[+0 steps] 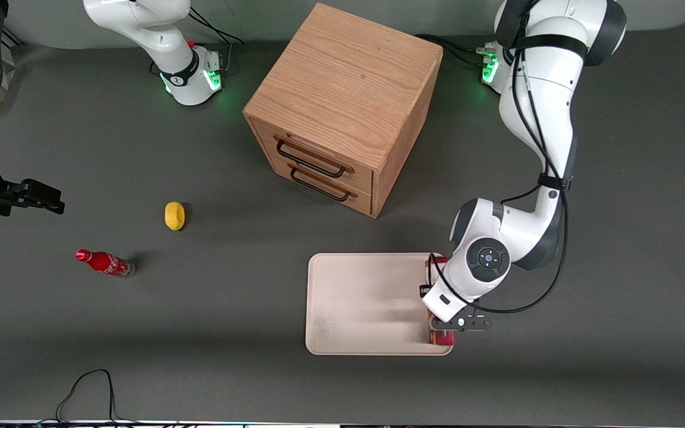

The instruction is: Place red cookie box on tray

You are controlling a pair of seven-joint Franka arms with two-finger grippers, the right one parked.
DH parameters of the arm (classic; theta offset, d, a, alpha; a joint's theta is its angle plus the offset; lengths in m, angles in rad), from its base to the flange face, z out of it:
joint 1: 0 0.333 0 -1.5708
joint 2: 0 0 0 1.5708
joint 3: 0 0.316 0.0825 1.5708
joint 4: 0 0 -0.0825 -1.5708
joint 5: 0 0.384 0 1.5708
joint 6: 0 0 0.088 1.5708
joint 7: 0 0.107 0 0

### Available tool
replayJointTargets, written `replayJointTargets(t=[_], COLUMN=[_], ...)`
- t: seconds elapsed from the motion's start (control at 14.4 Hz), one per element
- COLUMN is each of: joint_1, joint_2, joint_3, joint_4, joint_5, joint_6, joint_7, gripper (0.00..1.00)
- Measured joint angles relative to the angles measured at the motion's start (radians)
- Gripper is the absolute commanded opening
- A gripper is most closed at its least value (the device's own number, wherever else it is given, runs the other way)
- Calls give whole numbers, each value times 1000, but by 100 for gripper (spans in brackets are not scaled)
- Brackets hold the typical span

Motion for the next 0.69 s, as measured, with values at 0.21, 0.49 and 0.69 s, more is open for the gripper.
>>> replayJointTargets(t=[0.21, 0.49, 0.69], joint_1=[4, 113, 229], joint_2=[-31, -292, -546], joint_3=[3, 18, 21], joint_4=[1, -149, -269], joint_5=[0, 1, 25], joint_6=[8, -87, -332], joint_7=[-6, -9, 101], gripper=[100, 100, 100])
